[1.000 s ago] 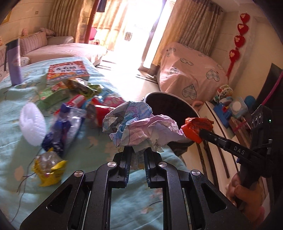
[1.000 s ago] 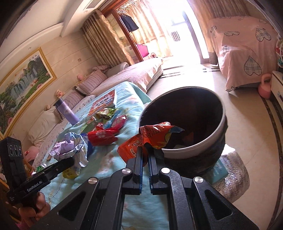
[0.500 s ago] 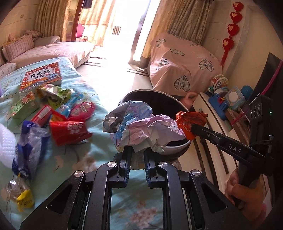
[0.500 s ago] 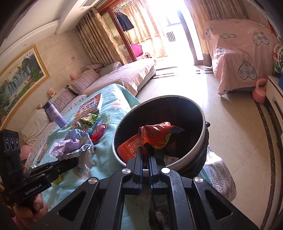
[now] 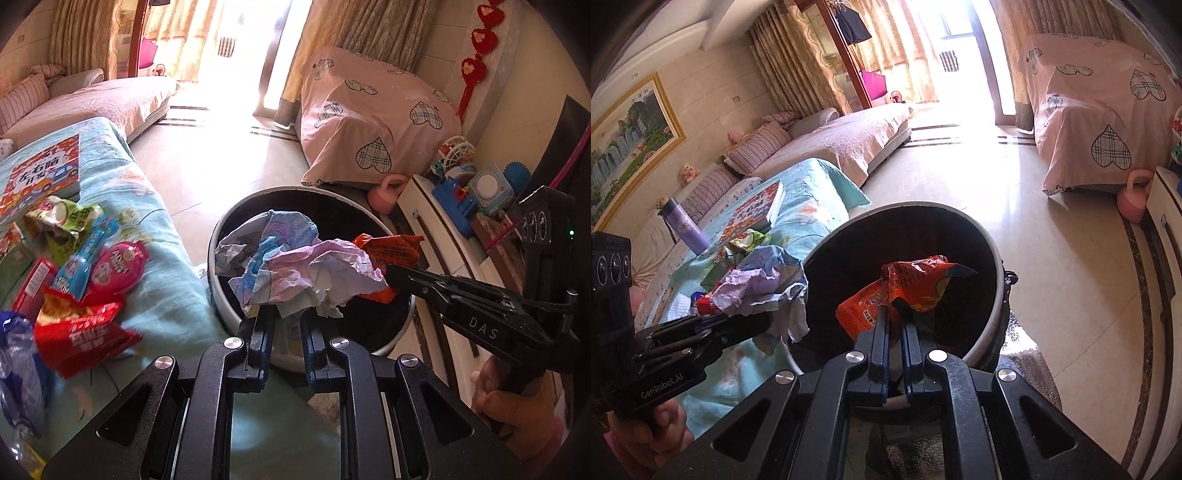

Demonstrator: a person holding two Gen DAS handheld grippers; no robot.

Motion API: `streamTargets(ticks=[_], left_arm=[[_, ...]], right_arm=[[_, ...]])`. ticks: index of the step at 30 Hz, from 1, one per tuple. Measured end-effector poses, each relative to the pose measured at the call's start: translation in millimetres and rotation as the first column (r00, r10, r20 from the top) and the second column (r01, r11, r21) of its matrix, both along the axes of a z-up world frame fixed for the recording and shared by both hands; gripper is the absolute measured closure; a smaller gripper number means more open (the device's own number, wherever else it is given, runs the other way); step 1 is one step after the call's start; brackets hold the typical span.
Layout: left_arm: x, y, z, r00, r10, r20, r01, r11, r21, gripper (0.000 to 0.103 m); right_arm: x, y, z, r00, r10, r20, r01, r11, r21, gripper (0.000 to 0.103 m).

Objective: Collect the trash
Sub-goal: 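Carry the paper and wrapper over the trash bin and open both tools, then grasp the yellow snack bag with the left tool while the right tool grasps the red chip bag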

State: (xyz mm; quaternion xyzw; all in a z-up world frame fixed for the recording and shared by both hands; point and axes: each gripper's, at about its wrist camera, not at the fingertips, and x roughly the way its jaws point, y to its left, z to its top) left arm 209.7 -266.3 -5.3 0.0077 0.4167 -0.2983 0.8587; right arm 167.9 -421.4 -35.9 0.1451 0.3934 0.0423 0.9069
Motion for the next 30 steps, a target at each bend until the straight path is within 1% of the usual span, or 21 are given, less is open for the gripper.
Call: streamTargets(ticks=[1,3,4,5,6,7,8,9,10,11,13,15,16,17,19,24,26,30], left_arm=[[3.0,-3.3,-1.4,1.0,-0.005,-0.007,0.005,1.0,0.006,0.09],[8.1,-7.7,-3.6,1.0,-0.014,-0.022,0.014,1.0,0.012,0.089],[10.1,-8.9,-4.6,1.0,-0.012,-0.026,0.012,1.0,0.019,0.082],[10.9,-9.0,-5.4,0.999,-0.01,-0.032,0.01,1.0,0.024,0.079],[10.6,-8.2,-5.6,0.999,-0.006,-0.033,0.007,1.0,0.022,0.074],[9.9,-5.8,-5.2,0.999,-0.002,-0.032,0.002,1.0,0.017,0.067],[8.4,-2.8,-4.6,1.0,0.004,-0.03,-0.003,1.0,0.015,0.063],[5.9,0.1,-3.9,1.0,0.009,-0.026,-0.009,1.0,0.011,0.059],[2.9,3.3,-3.2,1.0,0.014,-0.022,-0.014,1.0,0.008,0.058],[0.1,6.5,-2.9,1.0,0.018,-0.019,-0.017,1.0,0.007,0.057],[-8.2,14.8,-2.9,0.999,0.034,-0.015,-0.034,0.999,0.004,0.051],[-18.4,24.7,-2.4,0.999,0.047,-0.008,-0.047,0.999,-0.007,0.048],[-24.9,29.7,-2.4,0.999,0.054,0.002,-0.054,0.999,-0.002,0.043],[-31.2,33.5,-2.7,0.998,0.061,0.013,-0.061,0.998,0.006,0.041],[-44.7,45.3,-2.5,0.997,0.072,0.033,-0.072,0.997,0.014,0.038],[-72.7,78.5,-3.3,0.994,0.104,0.032,-0.104,0.995,-0.009,0.035],[-81.8,92.2,-5.6,0.993,0.112,0.031,-0.112,0.994,-0.003,0.035],[-101.4,118.3,-7.5,0.987,0.15,0.059,-0.152,0.988,0.016,0.034]], right_arm=[[2.7,-0.1,-0.1,1.0,0.003,-0.005,-0.003,1.0,-0.004,0.093],[6.1,-1.8,-1.9,1.0,0.007,-0.02,-0.007,1.0,-0.016,0.093],[8.3,-2.4,-3.1,1.0,0.008,-0.03,-0.009,1.0,-0.019,0.092],[9.7,-3.5,-4.8,0.999,0.008,-0.042,-0.008,1.0,-0.02,0.09],[10.2,-4.8,-5.9,0.999,0.007,-0.048,-0.008,1.0,-0.017,0.088],[9.4,-6.3,-6.1,0.999,0.004,-0.048,-0.004,1.0,-0.013,0.084],[7.4,-7.8,-6.1,0.999,0.0,-0.044,0.0,1.0,-0.009,0.076],[5.4,-10.0,-5.7,0.999,-0.003,-0.04,0.003,1.0,-0.003,0.072],[2.1,-11.3,-4.6,0.999,-0.01,-0.033,0.01,1.0,0.005,0.065],[-1.5,-12.4,-3.8,0.999,-0.018,-0.026,0.018,1.0,0.011,0.063],[-8.1,-13.7,-1.9,1.0,-0.028,-0.014,0.028,0.999,0.036,0.061],[-15.7,-12.4,-0.4,0.999,-0.035,0.003,0.035,0.997,0.064,0.049],[-19.0,-10.8,1.4,0.999,-0.041,0.014,0.04,0.997,0.073,0.036],[-23.3,-9.3,2.9,0.999,-0.045,0.026,0.043,0.996,0.081,0.027],[-31.7,-1.6,5.3,0.998,-0.051,0.048,0.046,0.995,0.089,0.025],[-50.8,22.0,7.2,0.996,-0.051,0.069,0.043,0.993,0.107,0.024],[-56.6,31.2,6.7,0.996,-0.045,0.073,0.036,0.993,0.115,0.024],[-66.0,55.3,4.8,0.997,-0.027,0.077,0.018,0.994,0.11,0.024]])
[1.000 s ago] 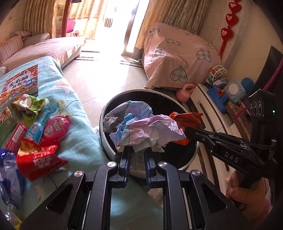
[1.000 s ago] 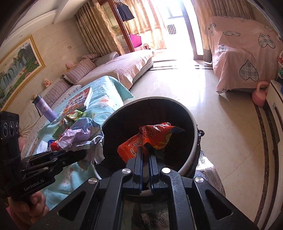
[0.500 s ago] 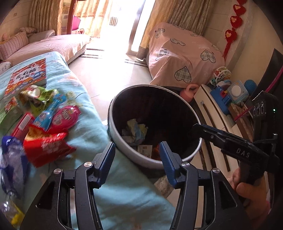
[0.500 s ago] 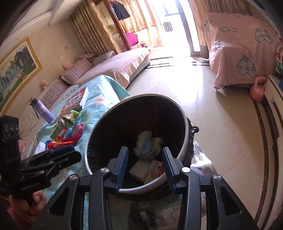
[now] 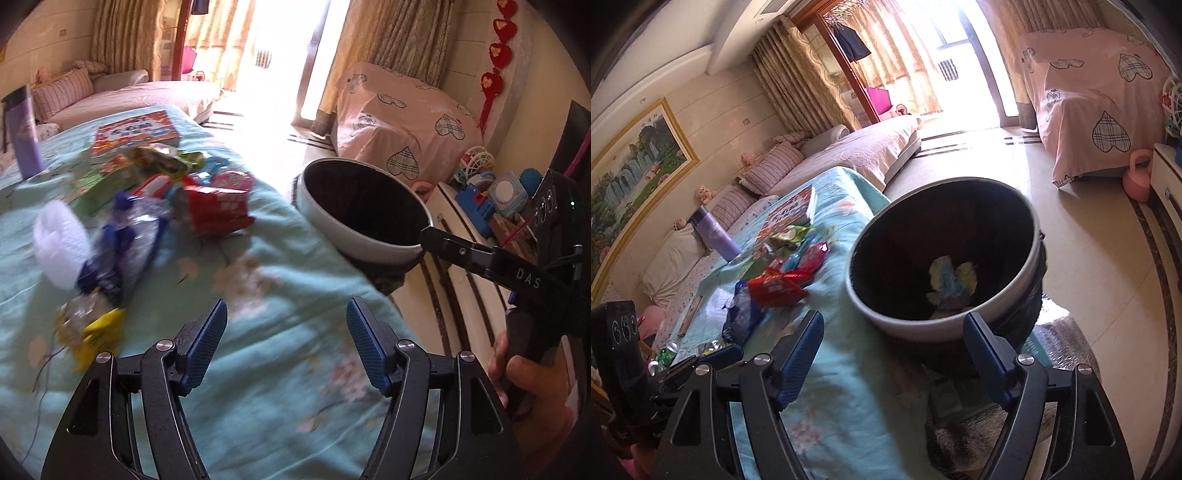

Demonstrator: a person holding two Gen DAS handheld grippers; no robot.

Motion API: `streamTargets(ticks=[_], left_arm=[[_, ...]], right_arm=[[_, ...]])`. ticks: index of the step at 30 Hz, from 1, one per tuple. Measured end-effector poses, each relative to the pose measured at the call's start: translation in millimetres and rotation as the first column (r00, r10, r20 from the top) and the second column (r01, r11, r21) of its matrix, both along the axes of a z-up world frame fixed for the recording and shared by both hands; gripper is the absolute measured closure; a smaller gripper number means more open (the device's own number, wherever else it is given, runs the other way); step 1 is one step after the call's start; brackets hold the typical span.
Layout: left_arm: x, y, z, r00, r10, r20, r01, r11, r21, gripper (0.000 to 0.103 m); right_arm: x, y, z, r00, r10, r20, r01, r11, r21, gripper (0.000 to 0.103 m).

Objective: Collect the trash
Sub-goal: 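Grasp the yellow snack bag with the left tool while the right tool grasps the red chip bag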

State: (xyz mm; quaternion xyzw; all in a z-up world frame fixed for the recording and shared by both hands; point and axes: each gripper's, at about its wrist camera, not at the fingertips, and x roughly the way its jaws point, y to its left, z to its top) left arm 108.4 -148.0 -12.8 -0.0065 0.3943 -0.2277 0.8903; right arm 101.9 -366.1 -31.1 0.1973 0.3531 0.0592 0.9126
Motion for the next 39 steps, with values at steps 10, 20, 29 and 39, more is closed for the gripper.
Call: streamTargets(ticks=[10,20,29,39], left_arm=[[-26.2,74.8,-7.9,0.992,0.127,0.013,-0.127,0.991,-0.029,0.034],[-24.3,125.5,-18.1,0.971,0.24,-0.009,-0.24,0.97,-0.038,0.033],[-3.4,129.5,-25.6,0.974,0.222,-0.037,-0.223,0.974,-0.037,0.033],[22.3,121.5,-32.9,0.978,0.204,-0.033,-0.204,0.979,0.015,0.033]], right_arm=[[-6.8,61.7,-4.9,0.996,0.093,-0.013,-0.094,0.995,-0.02,0.019],[6.7,112.0,-12.3,0.981,0.194,-0.028,-0.195,0.98,-0.039,0.017],[42.2,136.9,-15.9,0.968,0.249,-0.033,-0.25,0.966,-0.068,0.017],[86.7,145.9,-14.5,0.961,0.274,-0.033,-0.276,0.957,-0.091,0.017]])
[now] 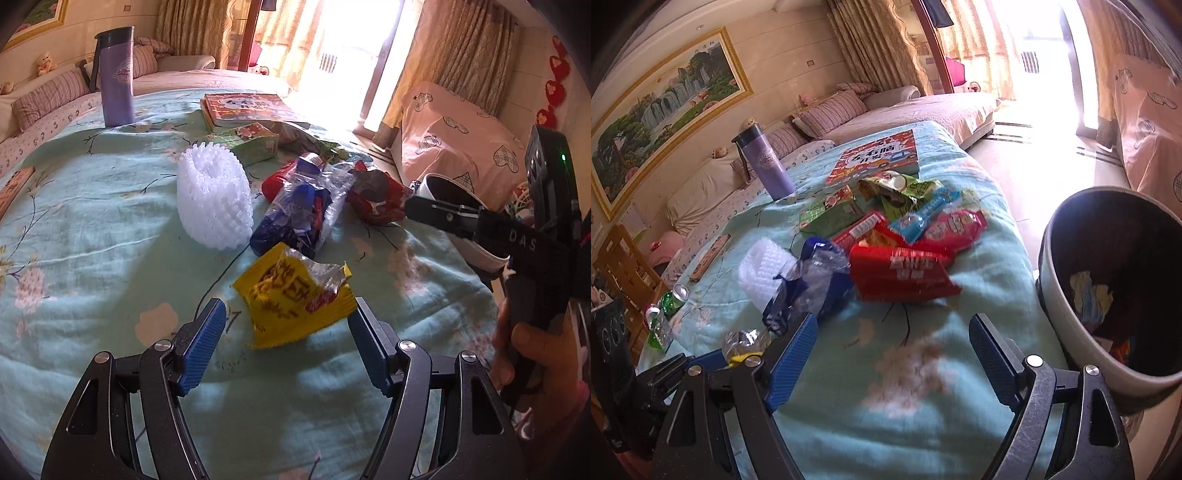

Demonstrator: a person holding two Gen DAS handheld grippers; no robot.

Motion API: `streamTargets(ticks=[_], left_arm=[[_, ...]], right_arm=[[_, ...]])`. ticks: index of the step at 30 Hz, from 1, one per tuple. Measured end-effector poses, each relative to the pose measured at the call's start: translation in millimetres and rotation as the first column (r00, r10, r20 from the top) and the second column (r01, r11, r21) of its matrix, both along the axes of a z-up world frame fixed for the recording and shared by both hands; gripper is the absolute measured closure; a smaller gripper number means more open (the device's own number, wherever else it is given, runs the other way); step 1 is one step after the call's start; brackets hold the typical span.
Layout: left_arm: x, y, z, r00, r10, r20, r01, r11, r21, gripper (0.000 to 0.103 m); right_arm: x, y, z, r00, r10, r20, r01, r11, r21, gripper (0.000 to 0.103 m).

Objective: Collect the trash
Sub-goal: 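Grasp the yellow snack bag with the left tool while the right tool grasps the red chip bag, then carry both snack bags over the trash bin and open both tools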

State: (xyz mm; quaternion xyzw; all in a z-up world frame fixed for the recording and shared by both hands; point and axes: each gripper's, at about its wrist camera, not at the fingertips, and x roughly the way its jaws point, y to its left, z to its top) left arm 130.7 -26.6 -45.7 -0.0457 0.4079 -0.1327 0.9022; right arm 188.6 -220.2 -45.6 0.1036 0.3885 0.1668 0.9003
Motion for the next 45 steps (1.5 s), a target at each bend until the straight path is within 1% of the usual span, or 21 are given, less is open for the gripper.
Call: streamTargets(ticks=[2,4,5,7,10,13,18,24,32,40,45], left_arm=[[4.0,-0.6,-0.9,1.0,-0.003,0.001,0.003,1.0,-0.001,0.037],[7.5,-2.1,-2.4,1.0,-0.017,-0.007,0.017,1.0,-0.003,0.058],[9.0,-2.7,-3.4,1.0,-0.025,-0.015,0.025,1.0,-0.007,0.061],[9.6,-2.8,-3.8,0.999,-0.03,-0.013,0.03,0.999,-0.012,0.063],[8.3,-1.4,-1.0,0.999,-0.032,-0.008,0.032,0.999,-0.024,0.065],[3.4,-1.8,2.9,0.999,-0.035,-0.01,0.035,0.998,-0.053,0.065],[-5.9,-13.7,15.1,0.998,-0.063,0.015,0.064,0.995,-0.072,0.065],[-10.8,-32.4,22.9,0.995,-0.096,0.029,0.098,0.992,-0.08,0.065],[-13.7,-64.7,29.9,0.987,-0.152,0.041,0.155,0.984,-0.084,0.065],[-11.1,-98.4,39.1,0.977,-0.207,0.059,0.211,0.974,-0.08,0.065],[-5.6,-117.4,45.4,0.97,-0.233,0.071,0.238,0.969,-0.07,0.065]], right_arm=[[11.7,2.2,-0.6,1.0,0.008,0.0,-0.008,1.0,-0.005,0.017],[23.0,3.6,-3.2,1.0,0.012,-0.005,-0.012,1.0,-0.012,0.017],[27.3,4.6,-4.7,1.0,0.013,-0.007,-0.013,1.0,-0.015,0.017],[33.5,6.1,-7.5,1.0,0.021,-0.007,-0.021,1.0,-0.02,0.019],[34.8,5.3,-11.2,1.0,0.015,-0.017,-0.016,0.999,-0.043,0.05],[27.1,2.8,-11.7,1.0,0.015,-0.015,-0.015,0.999,-0.047,0.053],[5.7,-8.5,-4.3,1.0,0.006,-0.005,-0.006,1.0,-0.02,0.053],[-26.9,-36.3,11.4,0.999,-0.047,0.022,0.047,0.999,0.013,0.053],[-60.2,-79.7,23.5,0.99,-0.136,0.036,0.136,0.99,0.025,0.053],[-78.5,-116.9,26.7,0.977,-0.21,0.042,0.209,0.977,0.026,0.053],[-81.6,-139.1,27.7,0.966,-0.254,0.047,0.252,0.967,0.038,0.053]])
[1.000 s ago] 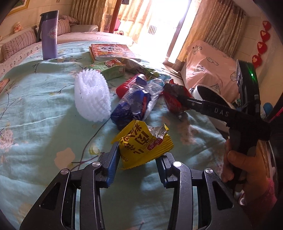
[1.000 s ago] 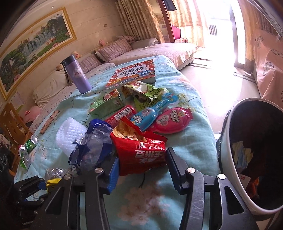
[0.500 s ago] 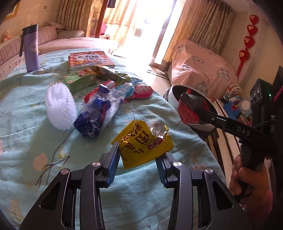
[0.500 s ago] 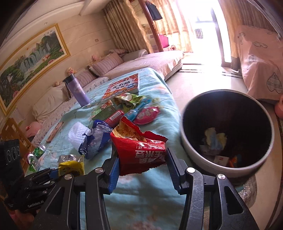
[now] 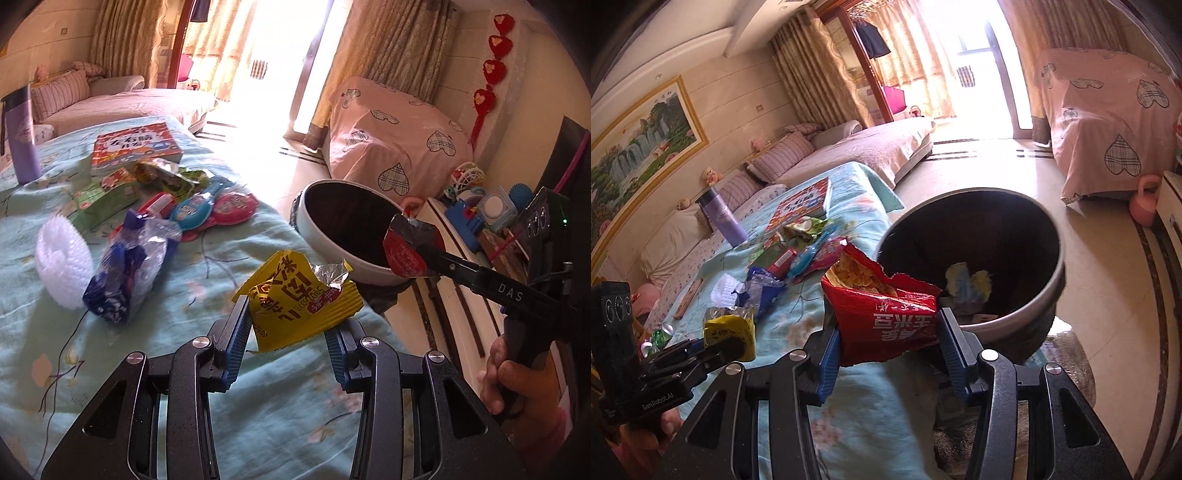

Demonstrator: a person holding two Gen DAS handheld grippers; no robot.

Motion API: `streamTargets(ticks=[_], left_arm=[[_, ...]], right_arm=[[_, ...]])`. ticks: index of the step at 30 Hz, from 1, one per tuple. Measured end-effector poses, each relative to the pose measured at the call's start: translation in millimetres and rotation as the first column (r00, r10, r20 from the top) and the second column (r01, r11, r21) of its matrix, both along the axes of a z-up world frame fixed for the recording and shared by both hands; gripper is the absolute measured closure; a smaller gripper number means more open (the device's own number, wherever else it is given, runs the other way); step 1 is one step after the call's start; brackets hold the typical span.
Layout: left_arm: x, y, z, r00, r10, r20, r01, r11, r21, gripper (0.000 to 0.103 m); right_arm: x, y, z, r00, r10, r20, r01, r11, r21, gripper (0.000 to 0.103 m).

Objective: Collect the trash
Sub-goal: 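Carry both snack bags over the trash bin and open both tools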

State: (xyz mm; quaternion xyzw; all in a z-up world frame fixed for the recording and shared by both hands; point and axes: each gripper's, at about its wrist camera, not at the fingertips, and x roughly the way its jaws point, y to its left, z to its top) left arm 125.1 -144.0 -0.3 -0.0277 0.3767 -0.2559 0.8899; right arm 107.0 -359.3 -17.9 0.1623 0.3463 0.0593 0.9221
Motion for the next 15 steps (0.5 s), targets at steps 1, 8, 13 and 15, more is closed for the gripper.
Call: streamTargets(ticks=[1,8,13,15], left_arm=[[1.9,-4.2,1.2,1.0,-0.006,0.003,0.006,1.0,0.003,0.065],[17.0,-29.4,4.8,0.999,-0.035,0.001,0.035,0.999,0.004,0.065],[29.0,-44.2,6.7,0.999,-0.051,0.004,0.051,0.999,0.01,0.065],[34.3,-51.7,8.4,0.998,-0.061,0.006,0.061,0.998,0.015,0.065]], right_arm=[[-0.3,-2.9,0.6,1.0,-0.008,0.001,0.008,1.0,0.001,0.053],[2.9,-24.0,2.9,0.999,-0.05,0.009,0.049,0.999,0.018,0.053],[10.2,-32.1,1.9,0.998,-0.057,0.007,0.057,0.998,0.011,0.053],[14.8,-35.9,1.4,0.998,-0.06,0.004,0.059,0.998,0.009,0.053]])
